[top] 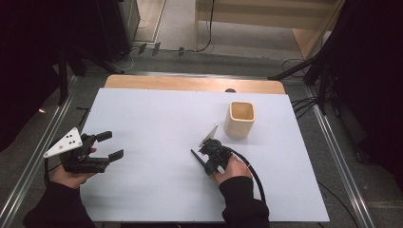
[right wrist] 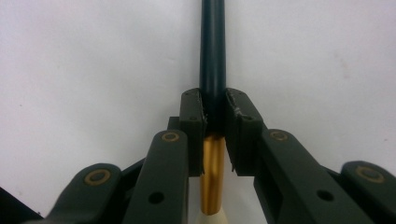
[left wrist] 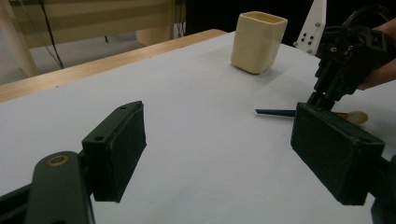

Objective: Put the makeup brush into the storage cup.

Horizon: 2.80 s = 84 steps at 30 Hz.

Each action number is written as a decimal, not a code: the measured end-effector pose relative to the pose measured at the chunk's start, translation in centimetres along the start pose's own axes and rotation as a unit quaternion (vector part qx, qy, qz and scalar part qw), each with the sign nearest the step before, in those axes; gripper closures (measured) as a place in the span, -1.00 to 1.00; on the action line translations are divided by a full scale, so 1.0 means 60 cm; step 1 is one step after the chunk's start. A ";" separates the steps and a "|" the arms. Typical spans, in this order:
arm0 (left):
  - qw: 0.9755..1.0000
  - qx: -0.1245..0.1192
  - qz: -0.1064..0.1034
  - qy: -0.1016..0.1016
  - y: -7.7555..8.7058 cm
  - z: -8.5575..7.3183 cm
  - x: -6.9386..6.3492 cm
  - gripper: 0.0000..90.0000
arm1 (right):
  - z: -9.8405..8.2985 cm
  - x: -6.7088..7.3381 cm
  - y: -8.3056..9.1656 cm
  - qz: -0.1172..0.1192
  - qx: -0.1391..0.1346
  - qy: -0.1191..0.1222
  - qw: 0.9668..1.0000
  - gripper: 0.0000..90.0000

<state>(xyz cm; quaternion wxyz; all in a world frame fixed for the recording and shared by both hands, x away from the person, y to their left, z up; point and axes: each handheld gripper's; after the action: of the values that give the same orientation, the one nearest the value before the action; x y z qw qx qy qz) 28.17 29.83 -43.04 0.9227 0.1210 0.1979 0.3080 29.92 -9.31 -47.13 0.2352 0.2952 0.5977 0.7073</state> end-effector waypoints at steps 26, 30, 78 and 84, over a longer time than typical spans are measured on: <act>0.999 0.028 -0.030 0.017 -0.032 0.026 -0.024 -0.61 | -0.033 -0.049 0.101 0.067 -0.211 0.084 0.971 0.76; 0.998 0.037 -0.041 0.018 -0.047 0.029 -0.030 -0.63 | -0.042 -0.056 0.108 0.090 -0.252 0.121 0.956 0.76; 0.984 0.085 -0.156 -0.012 -0.179 0.055 -0.120 -0.56 | -0.048 -0.050 0.135 0.113 -0.463 0.209 0.854 0.77; 0.981 0.094 -0.170 -0.020 -0.195 0.052 -0.133 -0.56 | -0.036 -0.040 0.134 0.123 -0.471 0.219 0.846 0.76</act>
<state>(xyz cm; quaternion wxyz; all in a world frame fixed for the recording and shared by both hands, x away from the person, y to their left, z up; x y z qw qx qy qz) 29.79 15.44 -41.95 0.9498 0.1776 0.2255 0.1245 30.31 -13.88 -39.77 0.1200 0.0575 0.1873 0.9733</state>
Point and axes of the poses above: each handheld gripper's, and its own axes: y roughly backward along the jaws, z roughly out of its top, x roughly to its left, and after that the axes turned 13 degrees about y, right-handed
